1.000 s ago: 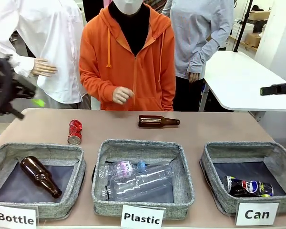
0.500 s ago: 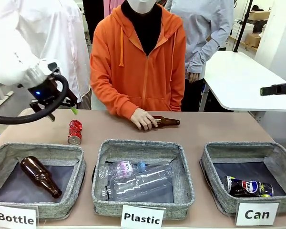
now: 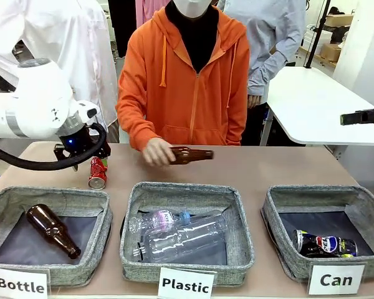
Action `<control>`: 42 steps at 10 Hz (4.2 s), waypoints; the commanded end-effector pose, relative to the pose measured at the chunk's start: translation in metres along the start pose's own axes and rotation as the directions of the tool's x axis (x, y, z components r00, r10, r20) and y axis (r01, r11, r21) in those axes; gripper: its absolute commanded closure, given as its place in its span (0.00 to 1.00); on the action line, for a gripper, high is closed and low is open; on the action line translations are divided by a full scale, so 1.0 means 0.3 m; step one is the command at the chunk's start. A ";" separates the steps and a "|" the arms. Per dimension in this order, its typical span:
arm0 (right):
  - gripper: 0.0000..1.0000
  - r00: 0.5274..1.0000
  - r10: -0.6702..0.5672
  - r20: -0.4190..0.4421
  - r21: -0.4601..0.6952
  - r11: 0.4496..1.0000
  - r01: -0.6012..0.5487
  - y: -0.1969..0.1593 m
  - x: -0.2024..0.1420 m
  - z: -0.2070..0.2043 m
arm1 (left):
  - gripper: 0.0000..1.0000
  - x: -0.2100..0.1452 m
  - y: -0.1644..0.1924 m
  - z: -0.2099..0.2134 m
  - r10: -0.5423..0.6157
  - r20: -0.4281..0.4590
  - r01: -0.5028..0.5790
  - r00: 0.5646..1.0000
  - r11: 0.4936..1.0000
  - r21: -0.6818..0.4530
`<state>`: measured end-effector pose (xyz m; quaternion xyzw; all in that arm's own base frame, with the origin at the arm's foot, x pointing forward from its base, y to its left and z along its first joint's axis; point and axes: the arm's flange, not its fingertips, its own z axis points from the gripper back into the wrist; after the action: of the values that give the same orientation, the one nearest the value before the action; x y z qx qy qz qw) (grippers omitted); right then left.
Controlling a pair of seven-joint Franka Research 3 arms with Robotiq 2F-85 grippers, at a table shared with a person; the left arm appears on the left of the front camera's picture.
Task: Sort the can waste into the basket.
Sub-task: Pick up the can waste from the table and place it in the right Fabric basket.
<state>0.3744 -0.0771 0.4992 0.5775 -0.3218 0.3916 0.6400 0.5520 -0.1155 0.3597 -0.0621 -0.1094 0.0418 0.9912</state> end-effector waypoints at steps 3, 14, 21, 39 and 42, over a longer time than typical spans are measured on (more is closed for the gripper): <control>0.00 1.000 0.021 -0.007 0.002 1.000 -0.021 0.004 0.001 0.003 | 0.00 -0.025 0.261 0.379 0.009 0.049 0.000 0.999 0.984 -0.180; 0.00 1.000 0.021 -0.007 0.002 1.000 -0.021 0.004 0.001 0.003 | 0.00 -0.468 1.248 0.750 0.396 0.112 -0.218 0.911 0.696 -0.684; 0.00 1.000 0.021 -0.007 0.002 1.000 -0.021 0.004 0.001 0.003 | 0.00 -0.279 0.710 0.678 0.117 -0.002 -0.103 0.993 0.867 -0.487; 0.00 1.000 0.021 -0.007 0.002 1.000 -0.021 0.004 0.001 0.003 | 0.00 0.000 -0.061 -0.202 -0.036 0.071 0.031 0.997 0.997 0.066; 0.00 1.000 0.021 -0.007 0.002 1.000 -0.021 0.004 0.001 0.003 | 0.58 0.004 -0.060 -0.192 -0.015 0.092 0.011 0.996 0.999 0.053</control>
<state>0.3744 -0.0771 0.4991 0.5771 -0.3217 0.3917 0.6404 0.5652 -0.1350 0.3046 -0.0416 -0.1414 0.0291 0.9886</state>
